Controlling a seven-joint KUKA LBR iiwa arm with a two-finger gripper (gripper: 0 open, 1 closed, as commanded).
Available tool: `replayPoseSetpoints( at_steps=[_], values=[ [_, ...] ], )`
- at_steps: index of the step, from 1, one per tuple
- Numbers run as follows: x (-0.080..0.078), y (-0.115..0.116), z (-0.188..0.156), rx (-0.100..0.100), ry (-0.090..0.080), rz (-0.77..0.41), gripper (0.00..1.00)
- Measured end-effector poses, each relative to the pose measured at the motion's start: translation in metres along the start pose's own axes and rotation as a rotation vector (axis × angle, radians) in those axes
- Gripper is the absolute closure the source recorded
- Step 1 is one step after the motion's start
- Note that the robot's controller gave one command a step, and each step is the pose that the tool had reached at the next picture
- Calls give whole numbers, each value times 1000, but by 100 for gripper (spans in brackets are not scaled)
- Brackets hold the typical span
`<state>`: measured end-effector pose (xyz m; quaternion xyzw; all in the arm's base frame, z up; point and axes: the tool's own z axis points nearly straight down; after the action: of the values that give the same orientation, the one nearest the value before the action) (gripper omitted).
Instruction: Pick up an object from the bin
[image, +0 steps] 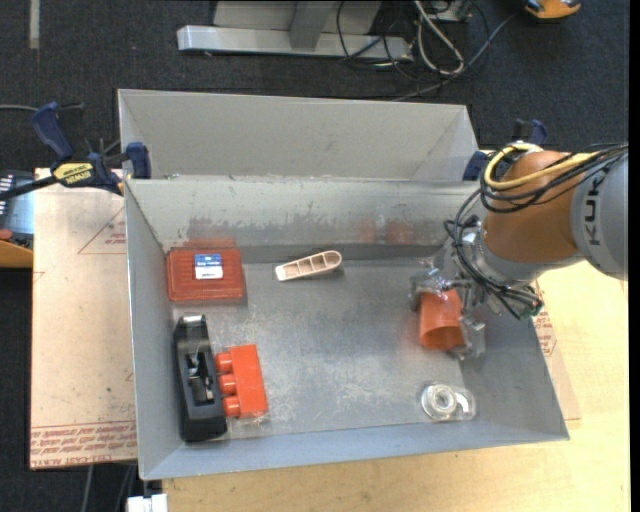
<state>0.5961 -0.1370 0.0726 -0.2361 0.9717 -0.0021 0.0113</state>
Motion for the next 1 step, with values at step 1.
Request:
replayPoseSetpoints(
  at_steps=[1],
  values=[
    [-4, 14, 0, -1, -1, -325, 100]
  ],
)
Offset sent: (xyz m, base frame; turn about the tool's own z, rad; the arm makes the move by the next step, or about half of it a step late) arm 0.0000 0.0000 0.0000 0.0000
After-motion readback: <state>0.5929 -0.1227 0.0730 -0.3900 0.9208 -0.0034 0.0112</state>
